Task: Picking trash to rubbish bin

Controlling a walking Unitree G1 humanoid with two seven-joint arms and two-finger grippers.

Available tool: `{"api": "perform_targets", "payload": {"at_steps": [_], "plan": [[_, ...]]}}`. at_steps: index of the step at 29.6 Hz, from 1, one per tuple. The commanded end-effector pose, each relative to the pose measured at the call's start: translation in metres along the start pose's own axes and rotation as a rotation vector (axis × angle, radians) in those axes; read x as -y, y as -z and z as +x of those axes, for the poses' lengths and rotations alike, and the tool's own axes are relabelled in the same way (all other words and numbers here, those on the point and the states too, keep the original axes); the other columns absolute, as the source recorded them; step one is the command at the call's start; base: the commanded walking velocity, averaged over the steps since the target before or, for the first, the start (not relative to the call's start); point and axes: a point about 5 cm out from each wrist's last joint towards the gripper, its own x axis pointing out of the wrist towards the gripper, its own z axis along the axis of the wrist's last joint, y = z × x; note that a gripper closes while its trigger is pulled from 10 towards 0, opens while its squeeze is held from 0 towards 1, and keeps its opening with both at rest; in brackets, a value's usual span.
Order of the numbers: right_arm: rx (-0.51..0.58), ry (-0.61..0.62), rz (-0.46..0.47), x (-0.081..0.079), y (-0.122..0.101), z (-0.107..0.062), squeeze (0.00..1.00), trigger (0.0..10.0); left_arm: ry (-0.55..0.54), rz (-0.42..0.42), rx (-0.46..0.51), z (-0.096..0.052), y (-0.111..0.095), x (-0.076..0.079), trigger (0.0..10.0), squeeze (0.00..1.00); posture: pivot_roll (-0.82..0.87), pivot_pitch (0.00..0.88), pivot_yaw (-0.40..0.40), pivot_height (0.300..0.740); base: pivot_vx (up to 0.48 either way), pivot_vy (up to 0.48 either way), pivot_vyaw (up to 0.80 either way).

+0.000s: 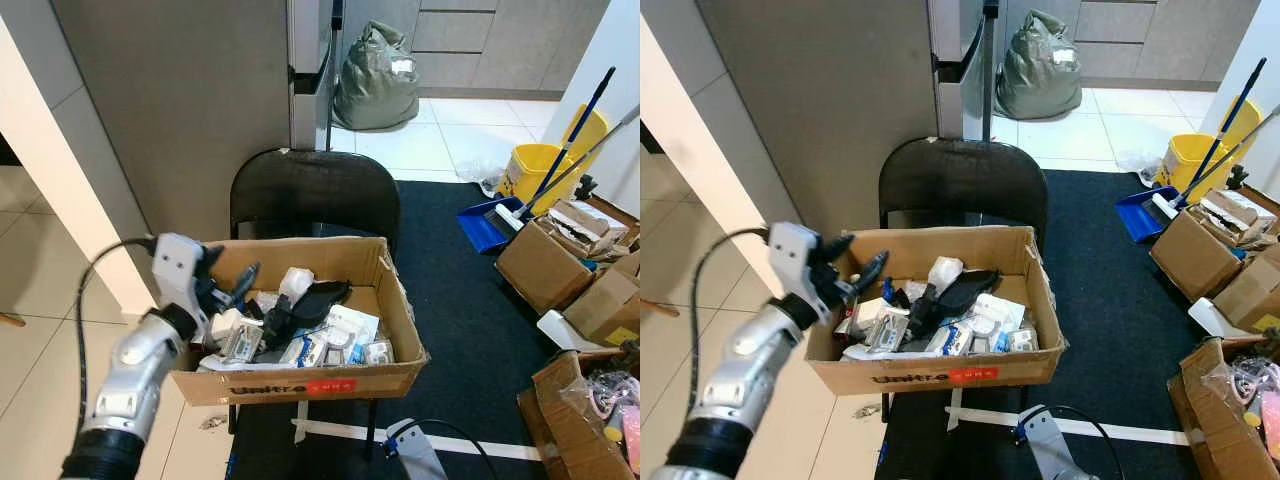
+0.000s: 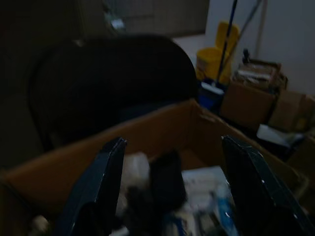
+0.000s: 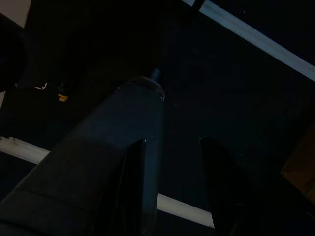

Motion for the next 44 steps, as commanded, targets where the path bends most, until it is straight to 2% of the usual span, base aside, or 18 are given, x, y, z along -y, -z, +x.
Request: {"api": "perform_targets", "payload": {"at_steps": [1, 9, 11, 12, 15, 21, 25, 31, 36, 39, 44], "plan": [[-0.015, -0.004, 0.012, -0.002, 0.005, 0.0, 0.0, 10.0, -0.014, -0.007, -0.038, 0.0, 0.006, 0.002, 10.0, 0.0, 0.09, 0.029, 0.044, 0.74, -0.465, 0.0, 0.0], [-0.016, -0.003, 0.012, -0.002, 0.006, 0.0, 0.0, 10.0, -0.023, -0.014, -0.062, 0.003, 0.01, 0.005, 10.0, 0.0, 0.09, 0.028, 0.044, 0.74, -0.476, 0.0, 0.0], [-0.015, -0.003, 0.013, -0.002, 0.006, 0.0, 0.0, 10.0, -0.03, -0.012, -0.085, 0.001, 0.015, 0.004, 10.0, 0.0, 0.09, 0.029, 0.044, 0.74, -0.48, 0.0, 0.0], [-0.014, -0.003, 0.013, -0.002, 0.005, 0.0, 0.0, 10.0, -0.042, 0.005, -0.133, -0.003, 0.023, 0.002, 10.0, 0.0, 0.09, 0.03, 0.045, 0.74, -0.48, 0.0, 0.0], [-0.014, -0.003, 0.013, -0.002, 0.005, 0.0, 0.0, 10.0, -0.044, 0.011, -0.149, -0.005, 0.026, 0.002, 10.0, 0.0, 0.09, 0.03, 0.045, 0.74, -0.48, 0.0, 0.0], [-0.022, -0.005, 0.006, -0.002, 0.008, 0.0, 0.0, 10.0, -0.11, -0.035, -0.265, -0.029, 0.058, -0.007, 10.0, 0.0, 0.09, 0.031, 0.044, 0.74, -0.48, 0.0, 0.0], [-0.025, -0.006, 0.003, -0.002, 0.009, 0.0, 0.0, 10.0, -0.146, -0.06, -0.308, -0.04, 0.07, -0.012, 10.0, 0.0, 0.09, 0.03, 0.044, 0.74, -0.48, 0.0, 0.0], [-0.022, -0.004, -0.001, -0.001, 0.008, 0.0, 0.0, 10.0, -0.254, -0.121, -0.43, -0.075, 0.098, -0.026, 10.0, 0.0, 0.09, 0.023, 0.045, 0.74, -0.48, 0.0, 0.0], [-0.019, -0.005, -0.004, -0.001, 0.007, 0.0, 0.0, 10.0, -0.302, -0.158, -0.484, -0.092, 0.111, -0.028, 10.0, 0.0, 0.09, 0.021, 0.044, 0.74, -0.48, 0.0, 0.0], [-0.019, -0.006, -0.008, 0.0, 0.006, 0.0, 0.0, 10.0, -0.362, -0.201, -0.544, -0.111, 0.125, -0.029, 10.0, 0.0, 0.09, 0.023, 0.041, 0.74, -0.48, 0.0, 0.0], [-0.019, -0.006, -0.01, 0.0, 0.006, 0.0, 0.0, 10.0, -0.417, -0.242, -0.58, -0.125, 0.134, -0.03, 10.0, 0.0, 0.09, 0.025, 0.039, 0.74, -0.48, 0.0, 0.0]]}}
